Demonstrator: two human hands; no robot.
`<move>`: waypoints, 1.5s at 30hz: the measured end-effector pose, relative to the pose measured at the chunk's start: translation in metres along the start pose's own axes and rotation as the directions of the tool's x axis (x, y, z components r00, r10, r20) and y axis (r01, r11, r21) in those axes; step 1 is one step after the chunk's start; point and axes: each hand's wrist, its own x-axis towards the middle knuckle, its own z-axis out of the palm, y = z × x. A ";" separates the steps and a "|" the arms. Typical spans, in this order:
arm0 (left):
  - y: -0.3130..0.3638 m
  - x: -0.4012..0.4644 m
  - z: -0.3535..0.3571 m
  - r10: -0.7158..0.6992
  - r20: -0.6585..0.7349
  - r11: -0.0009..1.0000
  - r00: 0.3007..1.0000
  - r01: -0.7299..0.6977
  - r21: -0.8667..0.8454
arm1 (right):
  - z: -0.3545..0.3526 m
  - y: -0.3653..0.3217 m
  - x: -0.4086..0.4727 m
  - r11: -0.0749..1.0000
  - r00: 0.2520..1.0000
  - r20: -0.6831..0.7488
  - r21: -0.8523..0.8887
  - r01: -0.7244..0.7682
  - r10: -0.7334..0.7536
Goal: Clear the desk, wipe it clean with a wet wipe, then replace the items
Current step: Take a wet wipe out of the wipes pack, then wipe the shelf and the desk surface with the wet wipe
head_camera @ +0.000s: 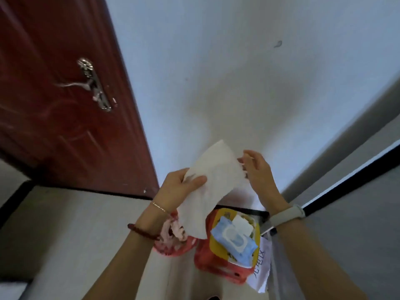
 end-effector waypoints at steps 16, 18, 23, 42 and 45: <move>-0.141 -0.406 -0.320 -0.556 -0.769 0.831 0.315 0.226 -0.508 | 0.429 -0.030 -0.289 0.923 0.350 0.929 -0.024 0.384 -0.121; -0.155 -0.456 -0.340 -0.556 -0.817 0.830 0.155 0.151 -0.536 | 0.468 -0.033 -0.330 0.835 0.231 0.959 0.009 0.550 -0.163; -0.166 -0.531 -0.376 -0.377 -0.925 0.914 0.046 0.182 -0.363 | 0.542 -0.048 -0.402 0.720 0.137 0.964 0.071 0.690 -0.227; -0.239 -0.475 -0.583 -0.497 -0.866 0.851 -0.058 0.159 -0.500 | 0.800 -0.050 -0.402 0.932 0.134 0.986 -0.136 0.337 0.095; -0.253 -0.459 -0.607 -0.398 -0.916 0.903 -0.045 0.157 -0.400 | 0.825 -0.048 -0.397 0.948 0.144 0.987 -0.116 0.296 0.076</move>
